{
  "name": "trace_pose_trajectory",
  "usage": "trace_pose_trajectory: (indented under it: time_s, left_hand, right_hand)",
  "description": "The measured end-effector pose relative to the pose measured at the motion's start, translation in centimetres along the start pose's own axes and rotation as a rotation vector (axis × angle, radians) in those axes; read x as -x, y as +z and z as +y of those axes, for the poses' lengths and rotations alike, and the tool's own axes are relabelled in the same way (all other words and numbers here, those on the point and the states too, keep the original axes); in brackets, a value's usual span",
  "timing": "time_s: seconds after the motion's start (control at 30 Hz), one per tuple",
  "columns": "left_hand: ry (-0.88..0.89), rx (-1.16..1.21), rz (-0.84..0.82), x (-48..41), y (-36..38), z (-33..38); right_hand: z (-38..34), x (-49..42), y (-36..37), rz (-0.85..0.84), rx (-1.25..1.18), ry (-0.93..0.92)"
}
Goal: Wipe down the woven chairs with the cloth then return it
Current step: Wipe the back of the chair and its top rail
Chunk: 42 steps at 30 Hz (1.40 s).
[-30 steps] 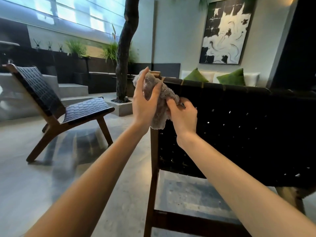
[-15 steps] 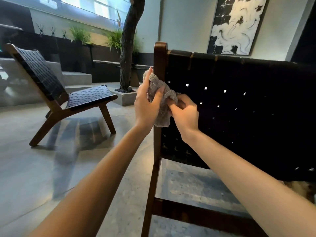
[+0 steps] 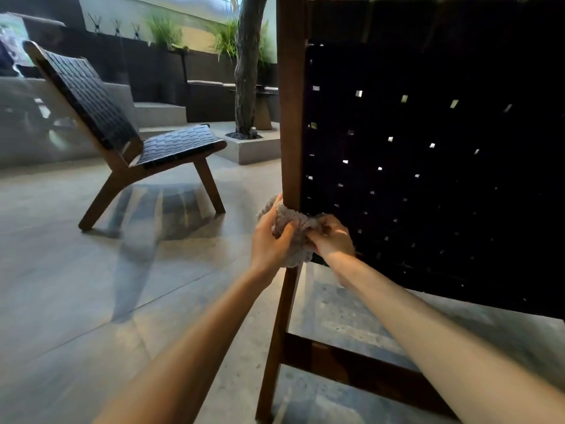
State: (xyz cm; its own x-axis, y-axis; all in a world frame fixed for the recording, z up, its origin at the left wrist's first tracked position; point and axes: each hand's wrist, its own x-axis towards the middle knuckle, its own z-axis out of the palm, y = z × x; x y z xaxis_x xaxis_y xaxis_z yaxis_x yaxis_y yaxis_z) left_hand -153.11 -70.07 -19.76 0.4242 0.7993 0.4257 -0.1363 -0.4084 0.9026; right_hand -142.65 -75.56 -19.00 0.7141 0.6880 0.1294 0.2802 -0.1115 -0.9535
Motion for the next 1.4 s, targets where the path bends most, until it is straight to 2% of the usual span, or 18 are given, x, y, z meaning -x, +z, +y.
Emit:
trace_pose_trajectory:
  time_s: [0.23,0.33,0.4,0.5,0.67,0.83,0.97,1.23,1.4]
  left_hand:
    - [-0.11,-0.001,-0.036,0.4,1.0,-5.3]
    - [-0.181,-0.002,-0.02,1.1,1.3,-6.7]
    - [-0.21,-0.032,0.013,2.1,1.7,-7.5]
    - [-0.199,-0.075,0.076,3.5,2.3,-8.7]
    - [-0.312,-0.129,0.125,3.4,3.8,-9.9]
    - [-0.328,-0.109,0.109,2.1,3.7,-10.5]
    - [-0.265,-0.103,-0.057,1.6,3.0,-11.4]
    - [-0.258,-0.185,-0.123,2.3,3.2,-14.1]
    - [-0.289,-0.211,-0.111,4.4,2.7,-15.1]
  right_hand:
    - [4.4,-0.7,0.8,-0.031,0.119,-0.061]
    - [6.1,-0.2,0.6,-0.035,0.251,-0.05]
    - [7.8,1.0,0.4,-0.019,0.255,-0.035]
    - [10.2,2.8,0.5,0.019,0.165,0.059]
    - [11.3,1.8,1.3,0.157,0.133,0.235]
    - [12.3,1.1,3.2,-0.08,-0.111,0.126]
    - [13.1,0.4,4.2,-0.226,-0.044,0.001]
    - [14.6,-0.3,5.1,-0.198,0.183,-0.154]
    - [16.8,1.0,5.0,-0.247,0.193,-0.092]
